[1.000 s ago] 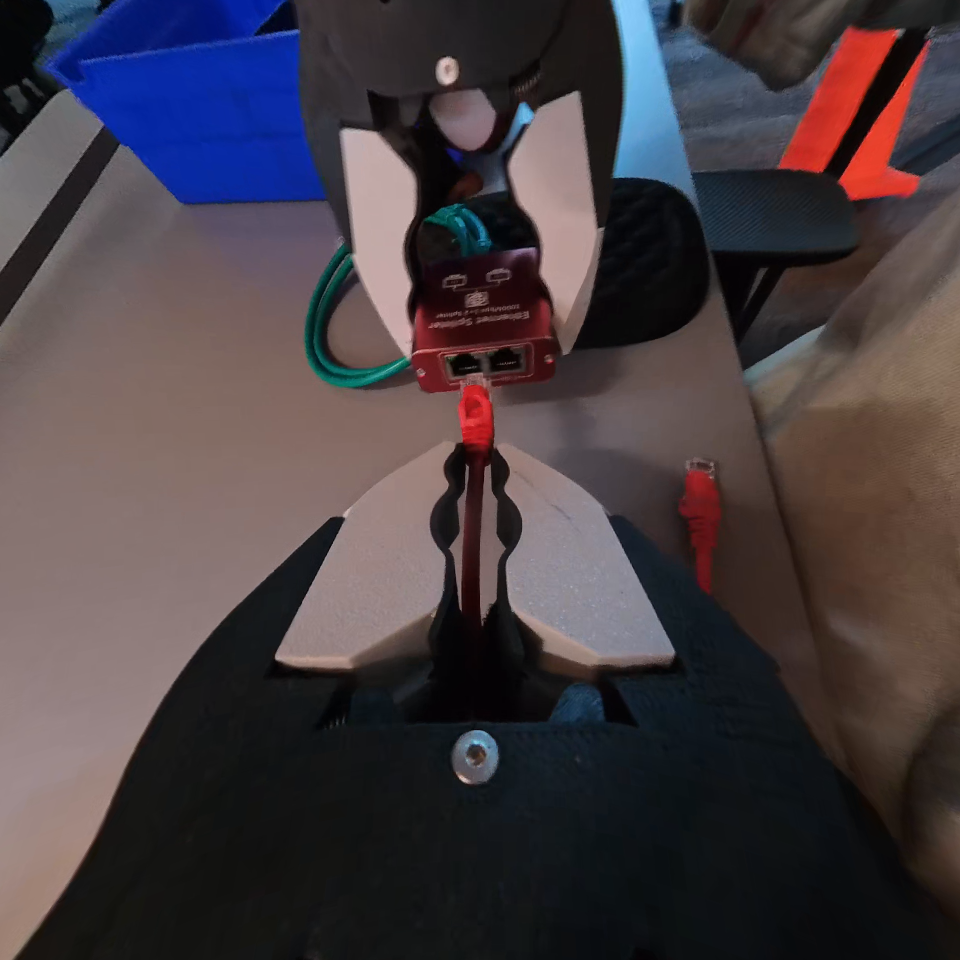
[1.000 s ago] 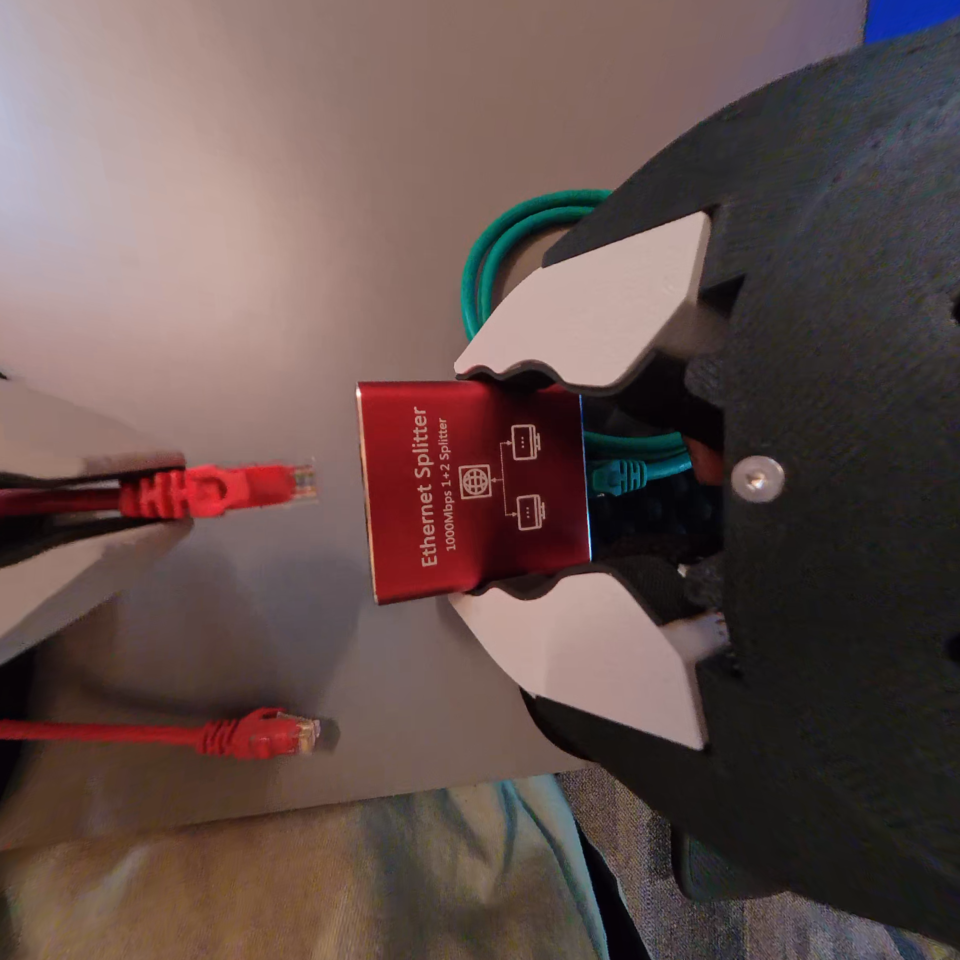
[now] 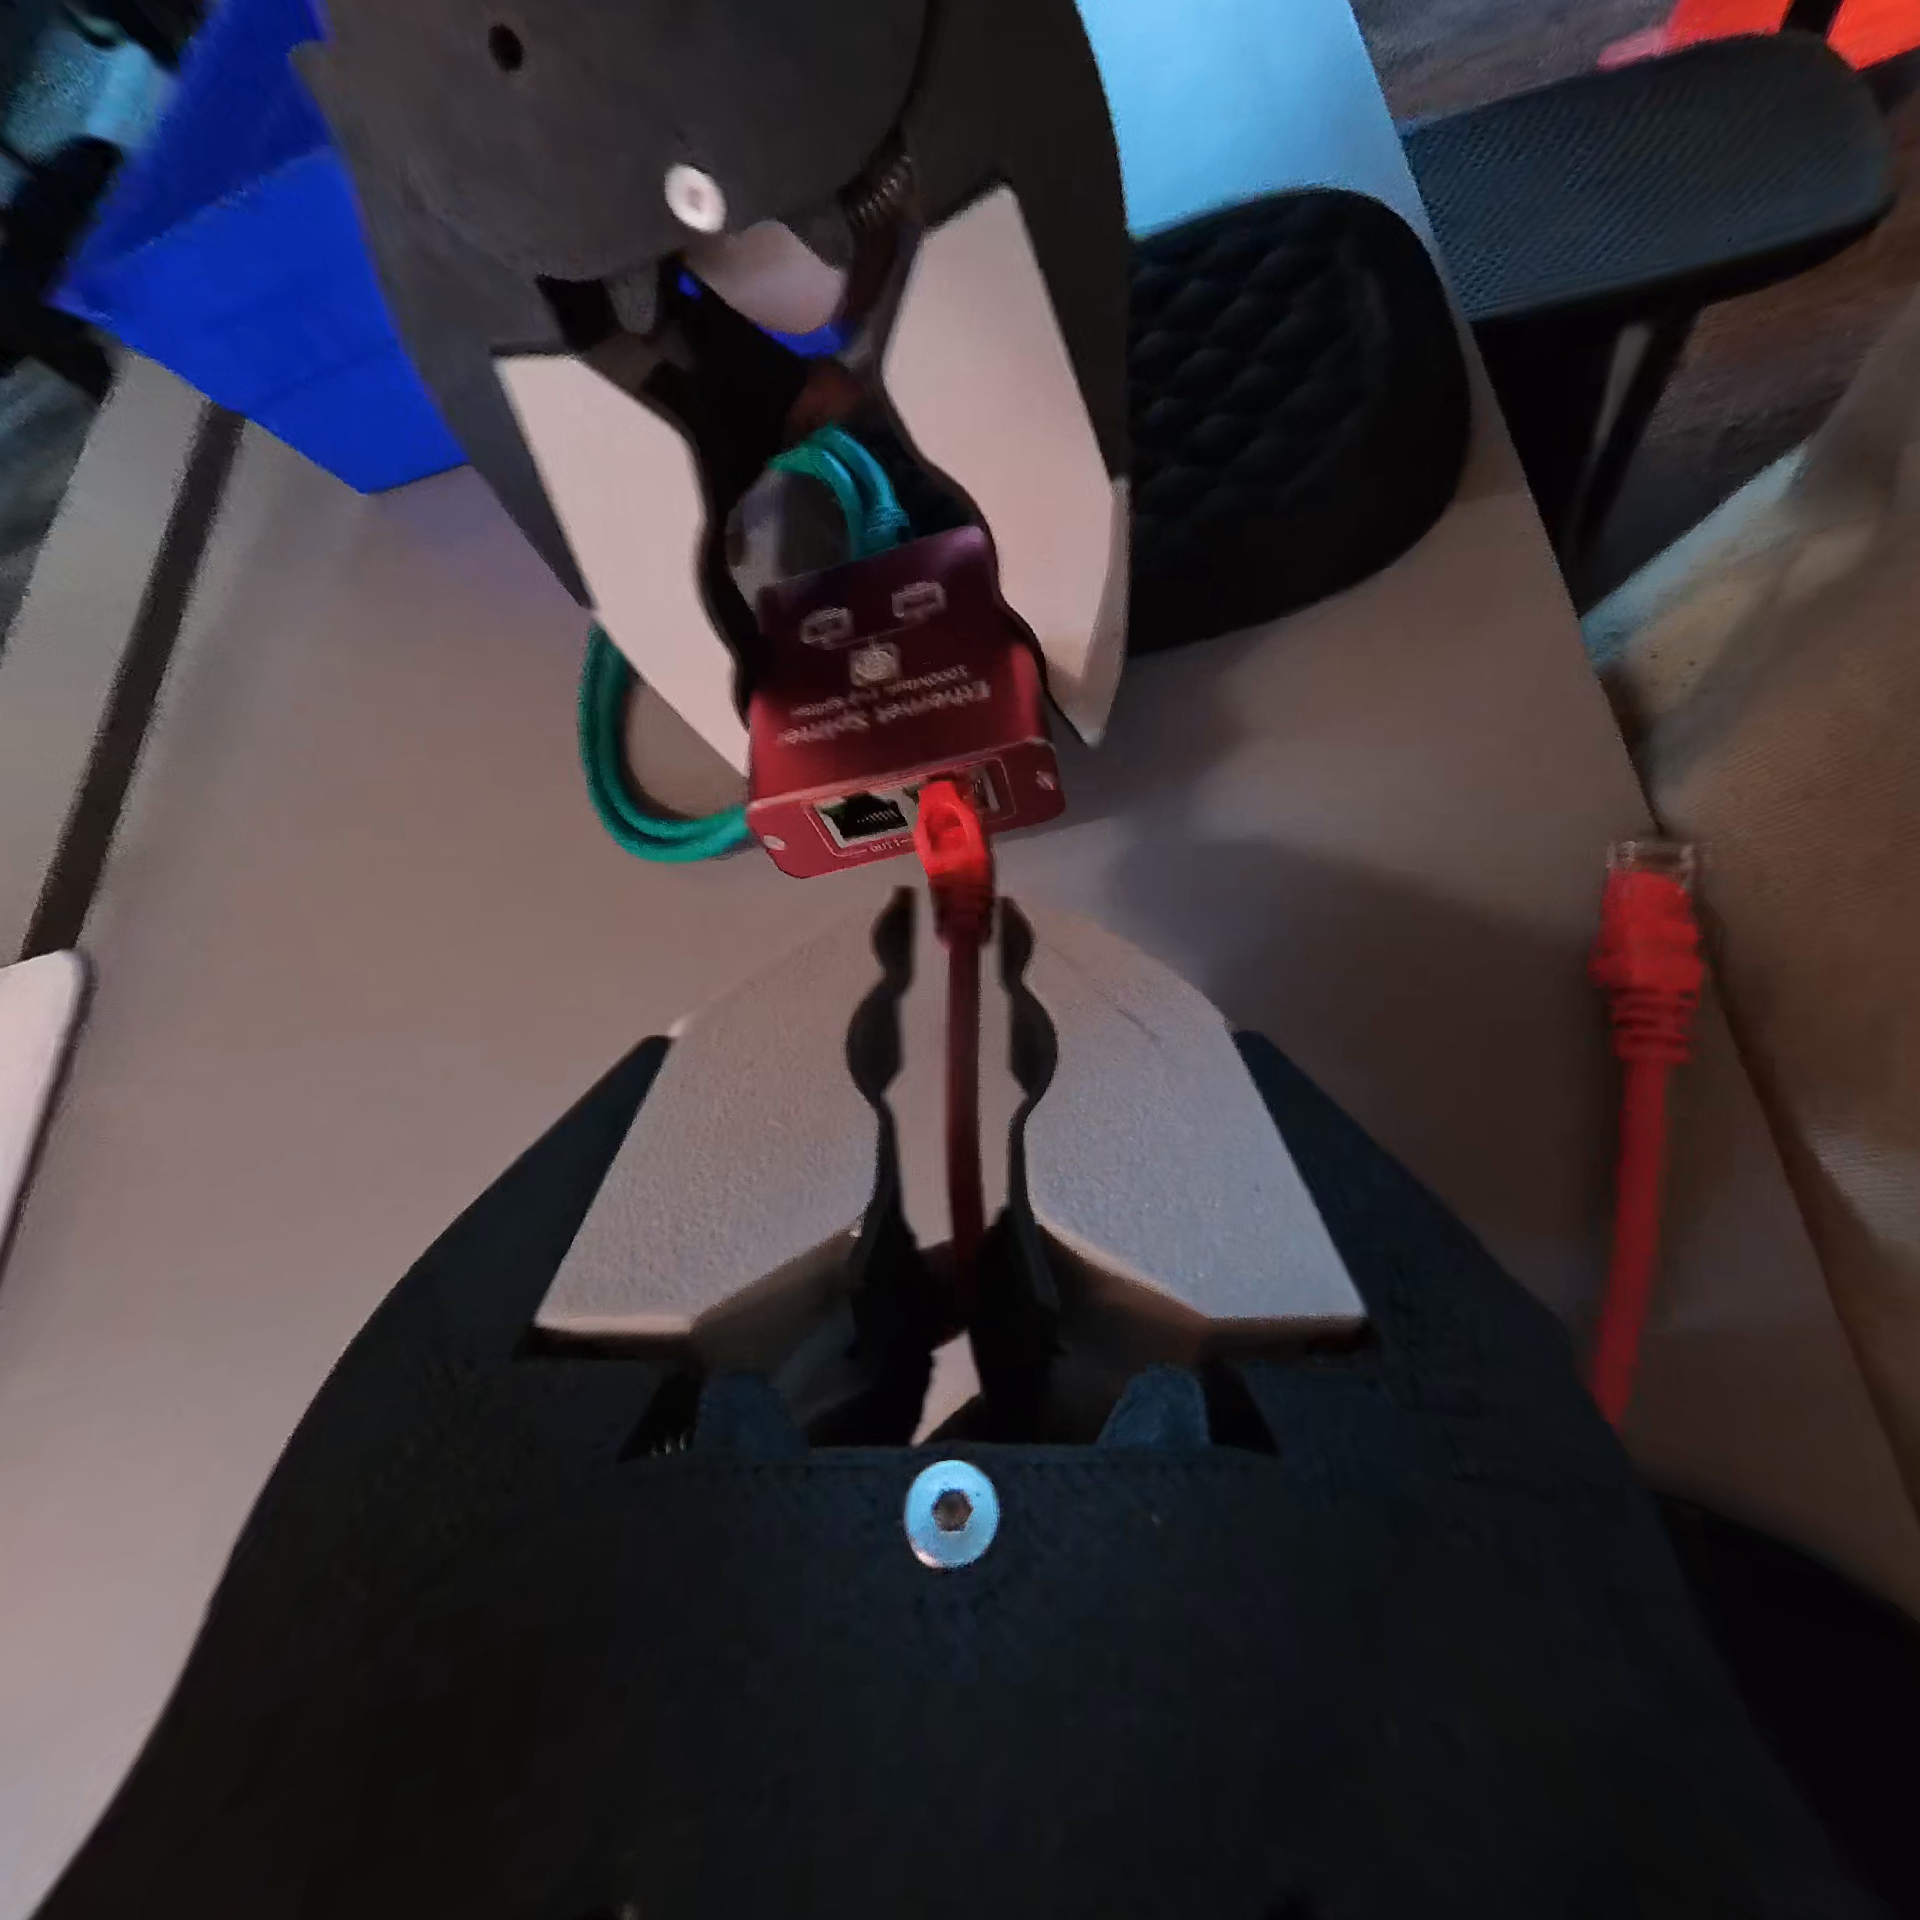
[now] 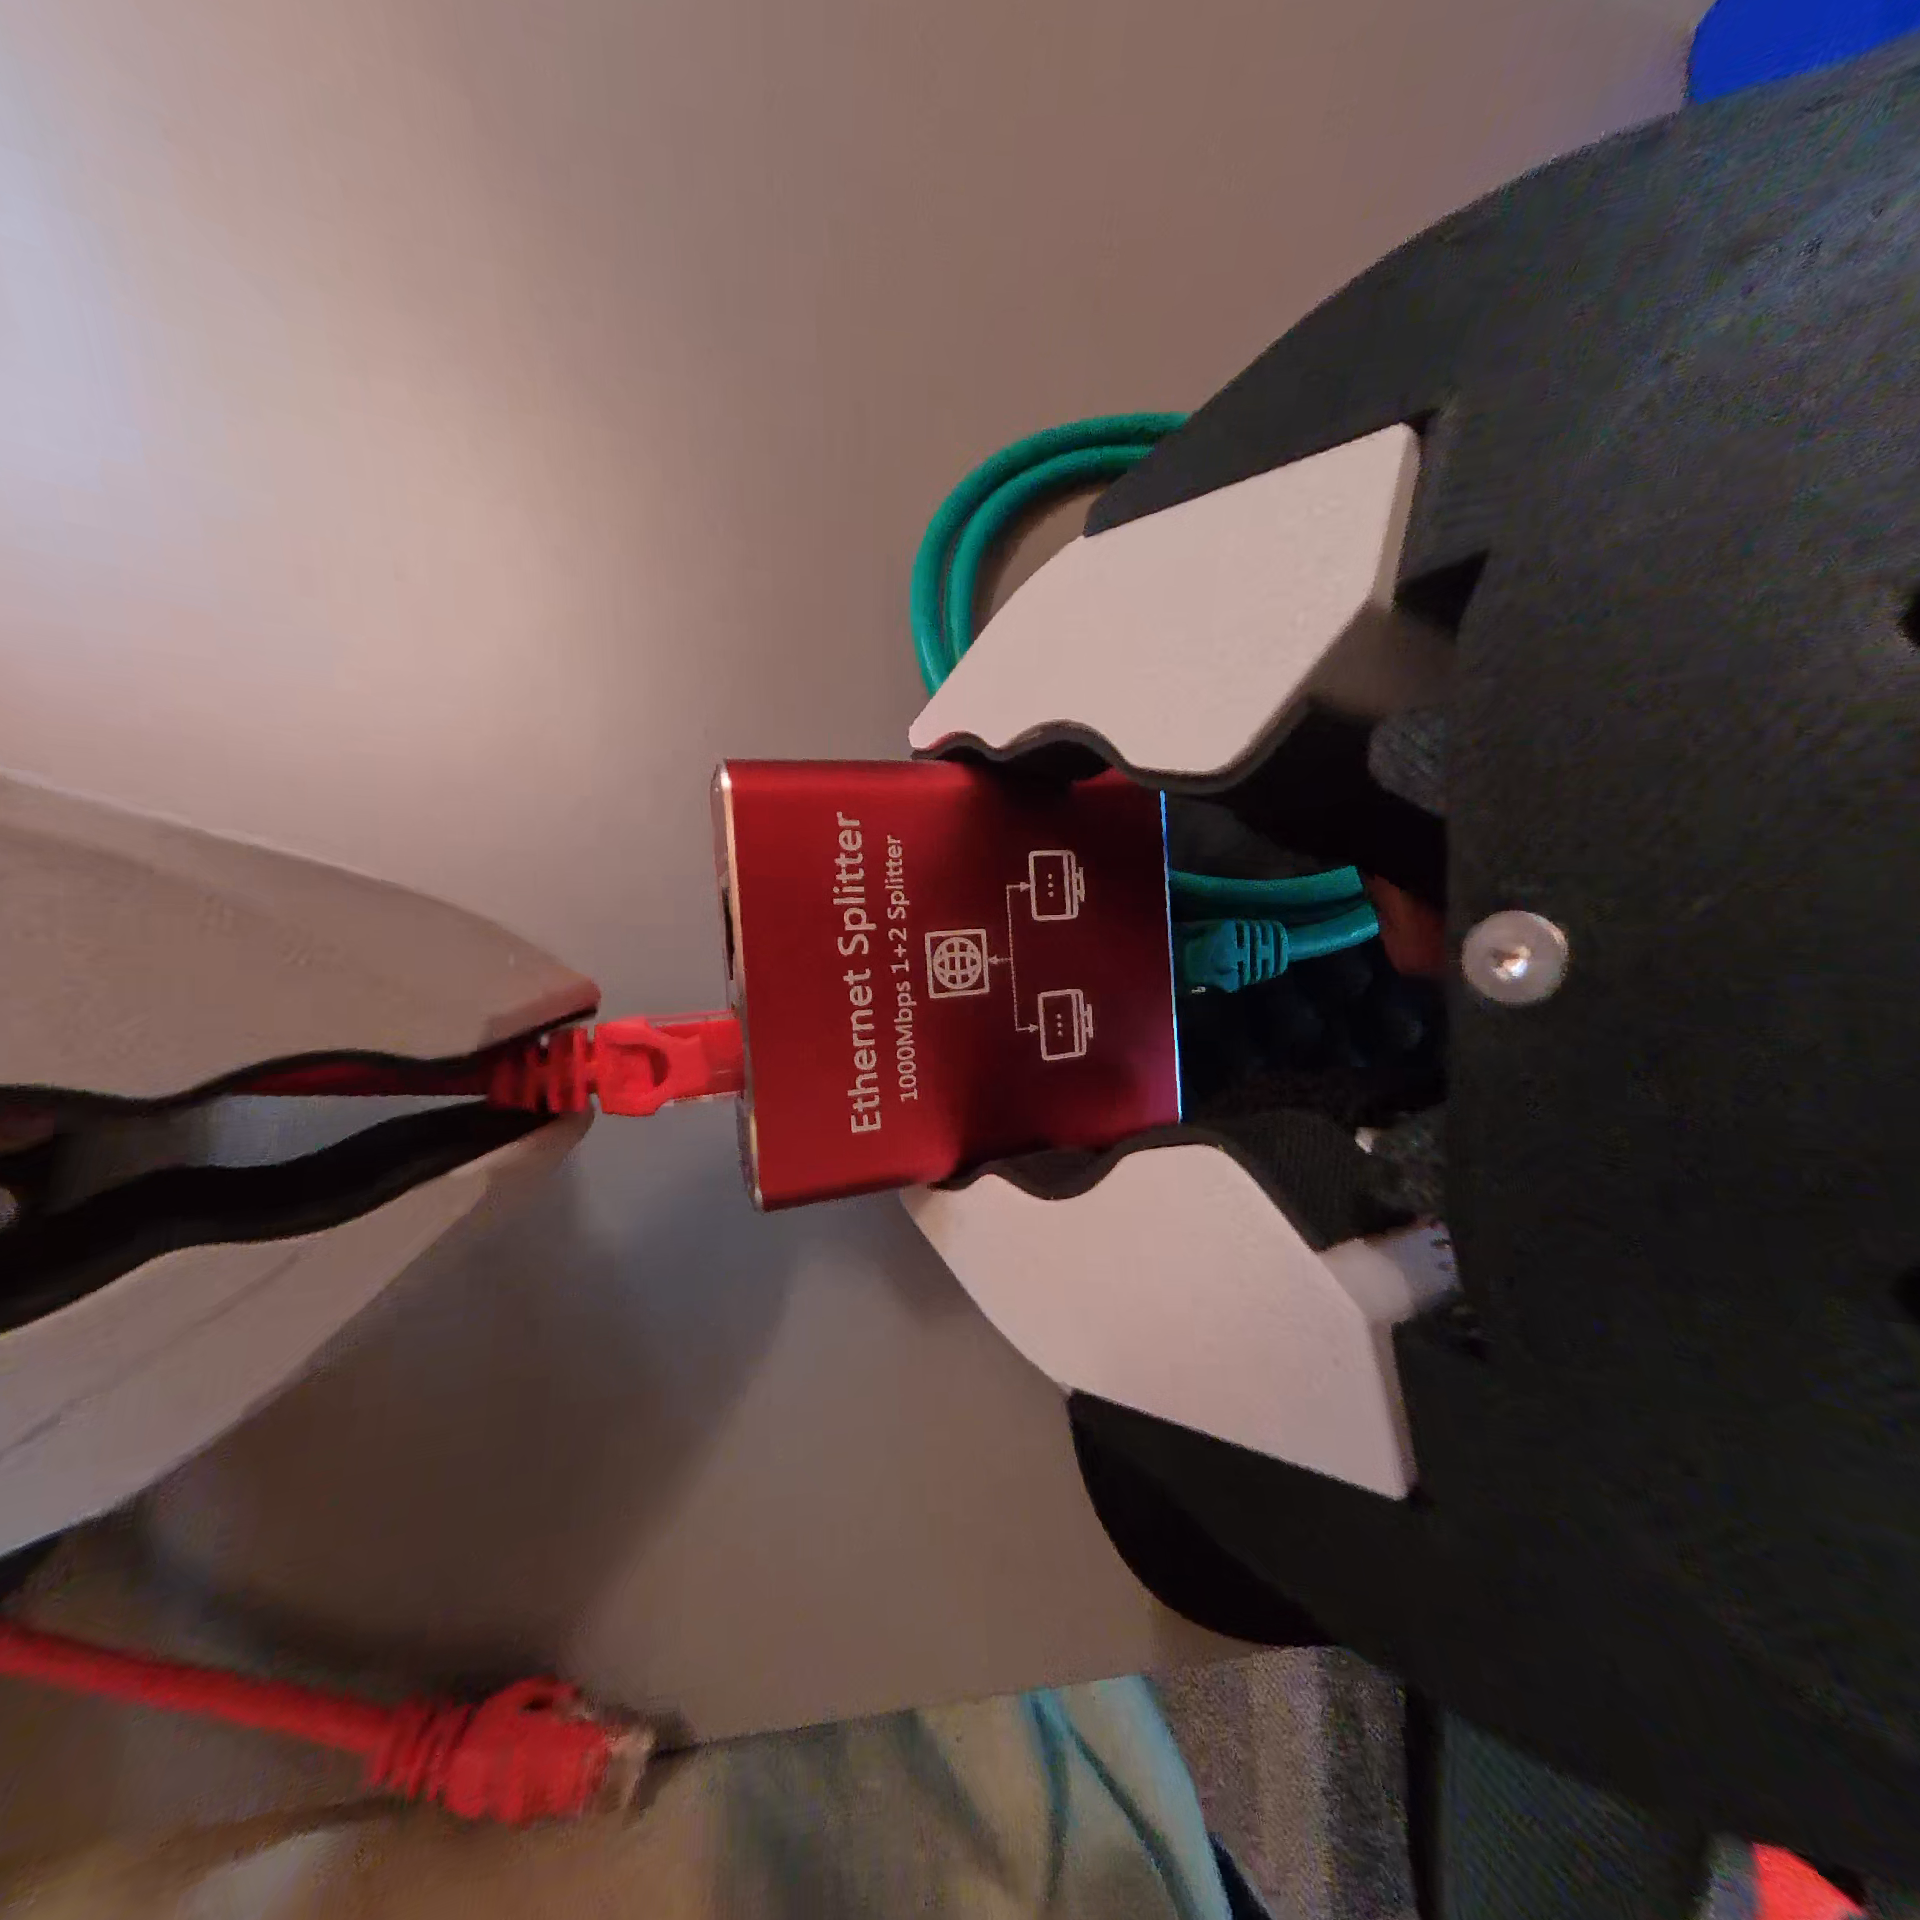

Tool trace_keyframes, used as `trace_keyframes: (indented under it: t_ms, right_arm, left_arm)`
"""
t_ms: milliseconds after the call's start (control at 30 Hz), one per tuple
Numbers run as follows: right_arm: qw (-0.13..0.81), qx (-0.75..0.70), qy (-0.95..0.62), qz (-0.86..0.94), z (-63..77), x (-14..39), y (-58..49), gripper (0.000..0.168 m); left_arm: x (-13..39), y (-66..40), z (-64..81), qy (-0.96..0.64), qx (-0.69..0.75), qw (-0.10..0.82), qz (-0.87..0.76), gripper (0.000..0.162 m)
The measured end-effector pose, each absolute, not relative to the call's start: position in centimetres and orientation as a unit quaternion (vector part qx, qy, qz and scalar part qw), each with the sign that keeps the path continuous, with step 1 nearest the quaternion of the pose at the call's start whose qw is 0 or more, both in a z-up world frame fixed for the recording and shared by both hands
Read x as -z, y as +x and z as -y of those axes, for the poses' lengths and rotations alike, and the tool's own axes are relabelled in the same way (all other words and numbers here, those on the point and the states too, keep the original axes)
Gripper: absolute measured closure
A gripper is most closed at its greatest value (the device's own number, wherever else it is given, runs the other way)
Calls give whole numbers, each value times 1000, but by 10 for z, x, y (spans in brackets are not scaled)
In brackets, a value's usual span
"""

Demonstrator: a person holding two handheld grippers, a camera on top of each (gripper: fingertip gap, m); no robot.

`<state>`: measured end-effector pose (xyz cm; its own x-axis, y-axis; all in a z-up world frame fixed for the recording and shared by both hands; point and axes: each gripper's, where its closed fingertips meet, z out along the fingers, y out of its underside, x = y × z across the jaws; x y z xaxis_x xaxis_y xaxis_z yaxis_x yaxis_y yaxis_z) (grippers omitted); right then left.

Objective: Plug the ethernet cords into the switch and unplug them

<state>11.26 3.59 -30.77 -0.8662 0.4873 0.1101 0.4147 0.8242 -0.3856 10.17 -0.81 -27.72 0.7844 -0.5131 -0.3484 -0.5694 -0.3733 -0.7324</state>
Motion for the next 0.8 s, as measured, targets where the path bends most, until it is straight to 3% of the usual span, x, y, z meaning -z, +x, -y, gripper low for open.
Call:
trace_keyframes:
  t_ms: [100, 200, 300, 433, 567, 667, 800]
  right_arm:
    - [116, -213, -247, 938, -29, 297, 98, 96]
    - [116, -207, -250, 939, -31, 304, 88, 96]
    - [95, -206, -259, 939, -32, 315, 83, 96]
    - [68, -199, -271, 939, -32, 323, 81, 96]
    - [59, -194, -275, 940, -31, 327, 80, 95]
    - [69, -202, -278, 937, -30, 329, 78, 94]
    - [78, -224, -281, 930, -27, 326, 80, 76]
  left_arm:
    - [241, 76, 12, -812, -63, 516, -265, 110]
    - [197, 37, 39, -777, -129, 588, -184, 95]
    - [155, 8, 86, -726, -194, 650, -115, 95]
    - [140, -29, 158, -741, -223, 634, -9, 103]
    - [158, -72, 220, -794, -237, 553, 86, 105]
    - [178, -84, 240, -832, -229, 501, 67, 103]
    - [210, -108, 252, -876, -204, 429, 85, 104]
